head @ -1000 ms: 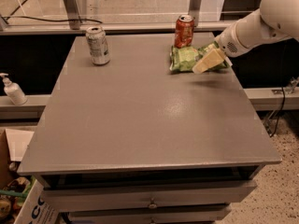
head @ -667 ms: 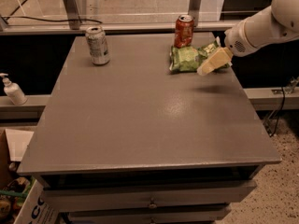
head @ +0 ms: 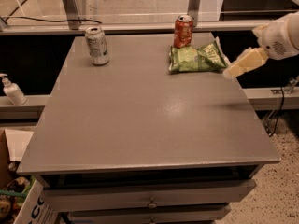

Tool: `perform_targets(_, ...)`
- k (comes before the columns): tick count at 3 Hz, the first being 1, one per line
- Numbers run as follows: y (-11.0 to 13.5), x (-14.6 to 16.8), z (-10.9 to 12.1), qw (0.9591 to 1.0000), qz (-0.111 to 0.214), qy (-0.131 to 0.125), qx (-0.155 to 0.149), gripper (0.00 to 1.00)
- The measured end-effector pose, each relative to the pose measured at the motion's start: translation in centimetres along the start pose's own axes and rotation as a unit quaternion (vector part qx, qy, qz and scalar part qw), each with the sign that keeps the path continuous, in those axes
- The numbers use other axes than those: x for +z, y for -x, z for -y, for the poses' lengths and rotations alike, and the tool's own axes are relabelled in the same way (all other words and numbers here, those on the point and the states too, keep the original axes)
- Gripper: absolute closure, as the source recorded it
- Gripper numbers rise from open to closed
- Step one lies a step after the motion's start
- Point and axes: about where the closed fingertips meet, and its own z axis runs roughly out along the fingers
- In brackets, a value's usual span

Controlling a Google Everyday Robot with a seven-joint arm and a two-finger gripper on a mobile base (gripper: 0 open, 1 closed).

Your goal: Move green jalapeno chip bag near coke can

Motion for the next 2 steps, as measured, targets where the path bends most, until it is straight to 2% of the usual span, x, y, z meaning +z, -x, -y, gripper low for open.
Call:
perform_targets(1,-1.99,-3.32,-0.03,0.9998,0.006,-0.01,0.019,0.0)
perform_targets(2,-2.29,-3.61,0.03,0.9997,0.006,-0.011,0.022,0.0)
